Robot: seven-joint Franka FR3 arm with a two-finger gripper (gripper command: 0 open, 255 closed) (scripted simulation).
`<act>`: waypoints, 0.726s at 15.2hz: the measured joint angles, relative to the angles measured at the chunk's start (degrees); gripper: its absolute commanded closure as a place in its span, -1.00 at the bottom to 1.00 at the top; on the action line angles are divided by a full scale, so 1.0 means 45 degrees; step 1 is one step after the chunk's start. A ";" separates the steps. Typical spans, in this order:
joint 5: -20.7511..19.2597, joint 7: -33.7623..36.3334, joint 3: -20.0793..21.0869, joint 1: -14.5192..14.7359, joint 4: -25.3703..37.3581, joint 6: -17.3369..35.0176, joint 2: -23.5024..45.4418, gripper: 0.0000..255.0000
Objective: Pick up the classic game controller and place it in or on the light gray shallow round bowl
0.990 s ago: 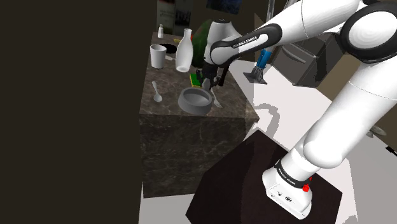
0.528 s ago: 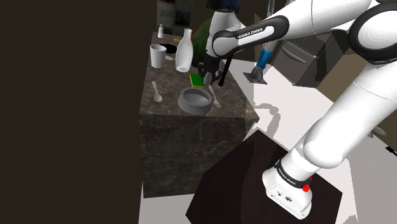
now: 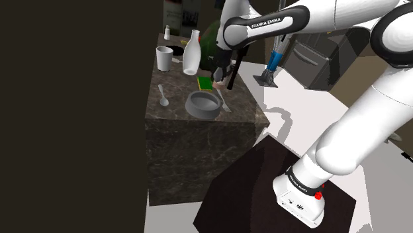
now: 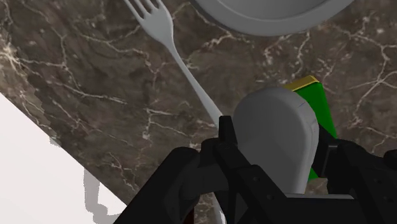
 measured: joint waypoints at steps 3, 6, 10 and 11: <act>0.0031 0.0053 0.0057 0.0057 0.0198 -0.0368 -0.0160 1.00; 0.0026 0.0830 0.0473 0.0448 -0.0256 -0.0539 -0.0679 1.00; 0.0049 0.1986 0.1093 0.0993 -0.0783 -0.0574 -0.1081 1.00; 0.0068 0.2247 0.1236 0.1117 -0.0954 -0.0580 -0.1225 1.00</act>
